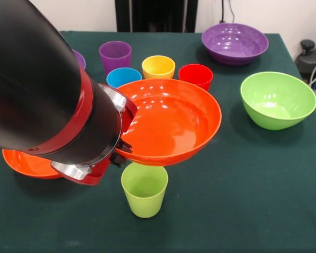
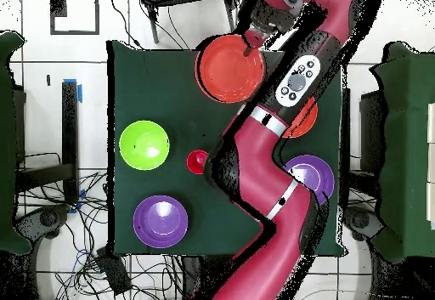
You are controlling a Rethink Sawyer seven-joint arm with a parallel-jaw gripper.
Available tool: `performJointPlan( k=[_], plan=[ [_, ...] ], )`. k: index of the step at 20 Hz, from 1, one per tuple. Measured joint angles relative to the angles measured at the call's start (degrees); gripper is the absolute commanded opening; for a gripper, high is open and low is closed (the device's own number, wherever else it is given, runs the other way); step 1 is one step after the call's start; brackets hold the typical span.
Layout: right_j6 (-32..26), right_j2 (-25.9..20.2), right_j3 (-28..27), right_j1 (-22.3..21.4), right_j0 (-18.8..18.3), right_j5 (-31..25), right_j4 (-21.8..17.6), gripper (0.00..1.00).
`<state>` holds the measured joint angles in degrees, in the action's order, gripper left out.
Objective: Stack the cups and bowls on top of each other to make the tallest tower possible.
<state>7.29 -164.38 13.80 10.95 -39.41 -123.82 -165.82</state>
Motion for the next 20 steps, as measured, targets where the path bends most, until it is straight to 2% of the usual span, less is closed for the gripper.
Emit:
performJointPlan(
  k=[2,3,5,6,9,11,12,20],
  plan=[
    [0.11,0.57,0.29,0.01,-0.08,0.0,1.25,0.0],
    [0.57,2.48,1.5,-0.01,-0.38,0.0,5.72,0.0],
    [0.89,3.93,2.49,-0.05,-0.65,-0.01,9.32,0.0],
    [1.33,5.64,3.68,-0.13,-0.99,-0.01,13.29,0.0],
    [2.71,8.67,5.44,-0.49,-1.53,-0.02,19.64,0.0],
    [3.36,9.83,5.8,-0.79,-1.64,-0.03,21.7,0.0],
    [4.56,11.89,6.13,-1.49,-1.7,-0.02,24.85,0.0],
    [7.83,17.84,6.23,-4.04,-1.66,-0.04,31.87,0.0]
  ],
)
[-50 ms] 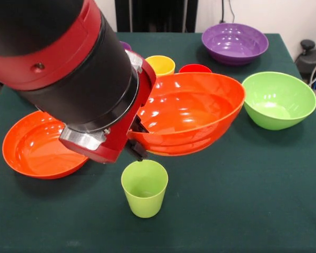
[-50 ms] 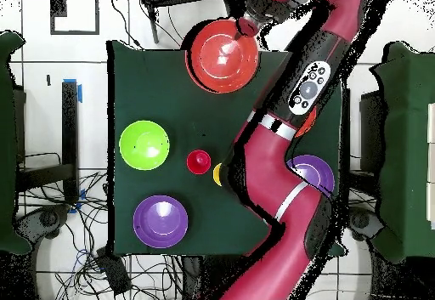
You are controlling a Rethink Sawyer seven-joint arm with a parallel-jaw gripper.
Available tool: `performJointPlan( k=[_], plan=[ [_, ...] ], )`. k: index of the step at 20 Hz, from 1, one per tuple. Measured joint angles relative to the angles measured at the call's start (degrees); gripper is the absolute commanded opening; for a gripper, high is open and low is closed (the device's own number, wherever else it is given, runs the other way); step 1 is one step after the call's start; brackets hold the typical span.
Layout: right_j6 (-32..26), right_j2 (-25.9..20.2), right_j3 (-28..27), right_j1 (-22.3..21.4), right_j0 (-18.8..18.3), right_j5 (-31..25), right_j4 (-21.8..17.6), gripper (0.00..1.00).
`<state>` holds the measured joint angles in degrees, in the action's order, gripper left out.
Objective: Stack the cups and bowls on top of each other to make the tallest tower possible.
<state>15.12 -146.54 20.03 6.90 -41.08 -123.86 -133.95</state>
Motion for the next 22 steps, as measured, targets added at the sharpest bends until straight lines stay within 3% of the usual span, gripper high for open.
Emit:
performJointPlan(
  k=[11,22],
  plan=[
    [0.28,4.36,-1.0,-3.19,0.87,0.01,0.72,0.0],
    [0.28,4.64,-2.34,-5.07,2.79,-0.01,-6.07,0.0]
  ],
)
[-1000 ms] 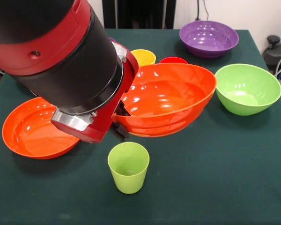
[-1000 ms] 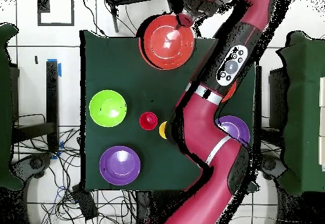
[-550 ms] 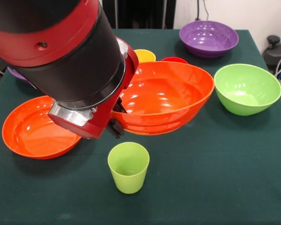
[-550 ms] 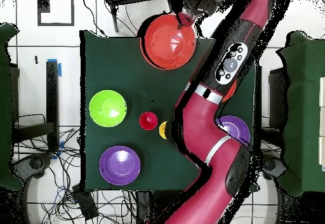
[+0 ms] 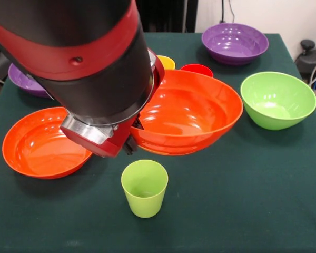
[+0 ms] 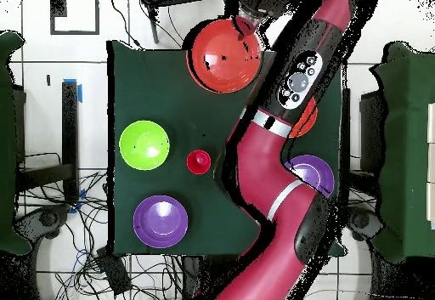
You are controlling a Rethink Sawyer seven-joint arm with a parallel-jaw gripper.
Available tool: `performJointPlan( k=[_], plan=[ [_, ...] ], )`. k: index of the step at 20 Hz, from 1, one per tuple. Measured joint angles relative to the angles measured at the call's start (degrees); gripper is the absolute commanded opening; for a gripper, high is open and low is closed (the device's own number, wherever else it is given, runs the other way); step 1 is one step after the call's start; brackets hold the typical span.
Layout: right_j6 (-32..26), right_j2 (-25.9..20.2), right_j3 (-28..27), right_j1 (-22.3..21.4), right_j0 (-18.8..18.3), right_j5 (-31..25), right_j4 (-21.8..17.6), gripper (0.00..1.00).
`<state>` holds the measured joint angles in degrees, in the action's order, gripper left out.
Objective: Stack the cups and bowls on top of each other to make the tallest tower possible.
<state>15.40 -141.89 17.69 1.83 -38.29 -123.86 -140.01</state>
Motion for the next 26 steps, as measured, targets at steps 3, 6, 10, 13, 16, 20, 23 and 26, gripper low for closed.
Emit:
performJointPlan(
  k=[3,6,10,13,16,20,23,26],
  plan=[
    [0.0,-0.02,-0.14,-0.36,0.45,0.0,-2.34,0.0],
    [0.0,-0.08,-0.25,-0.41,0.63,0.0,-3.93,0.0],
    [0.0,-0.39,-0.49,-0.36,0.66,0.01,-6.5,0.0],
    [0.0,-0.81,-0.75,-0.3,0.67,0.01,-8.61,0.0],
    [0.0,-1.3,-1.05,-0.25,0.67,0.0,-10.57,0.0],
    [0.0,-2.94,-1.45,-0.08,0.66,0.0,-13.26,0.0],
    [0.0,-4.69,-1.62,0.08,0.64,0.01,-15.22,0.0],
    [0.0,-7.55,-1.8,0.29,0.55,0.01,-17.81,0.0]
  ],
)
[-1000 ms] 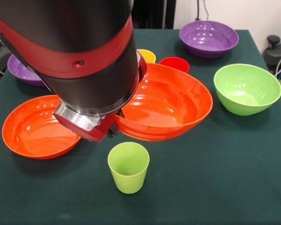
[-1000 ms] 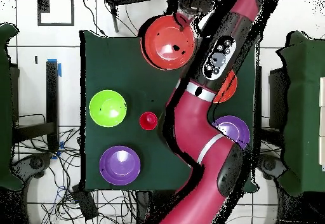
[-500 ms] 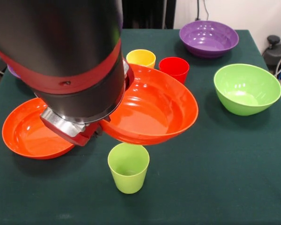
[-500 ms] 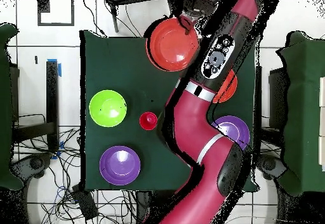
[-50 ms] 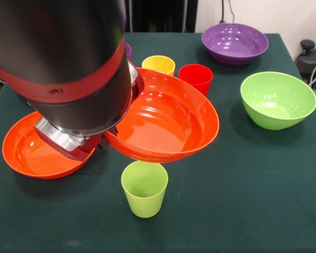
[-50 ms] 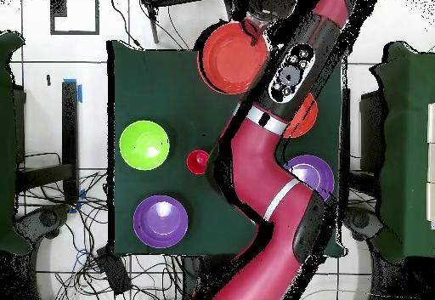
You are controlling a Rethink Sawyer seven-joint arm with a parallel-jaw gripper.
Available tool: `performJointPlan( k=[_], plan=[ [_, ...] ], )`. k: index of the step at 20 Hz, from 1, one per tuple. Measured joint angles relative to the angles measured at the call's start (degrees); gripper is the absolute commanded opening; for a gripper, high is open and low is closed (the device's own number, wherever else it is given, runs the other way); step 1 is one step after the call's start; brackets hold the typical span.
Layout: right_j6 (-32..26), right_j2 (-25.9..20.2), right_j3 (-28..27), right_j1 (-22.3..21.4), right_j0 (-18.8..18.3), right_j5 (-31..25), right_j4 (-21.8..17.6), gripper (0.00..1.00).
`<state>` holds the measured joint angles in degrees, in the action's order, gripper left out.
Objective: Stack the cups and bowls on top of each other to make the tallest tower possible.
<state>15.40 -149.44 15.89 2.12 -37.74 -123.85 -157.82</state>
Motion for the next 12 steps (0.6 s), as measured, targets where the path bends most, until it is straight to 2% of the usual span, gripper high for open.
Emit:
performJointPlan(
  k=[5,12],
  plan=[
    [0.0,-5.31,-0.39,0.76,-0.45,0.0,-2.81,0.0],
    [0.0,-11.05,-1.72,2.29,-1.08,-0.08,-3.41,0.0]
  ],
)
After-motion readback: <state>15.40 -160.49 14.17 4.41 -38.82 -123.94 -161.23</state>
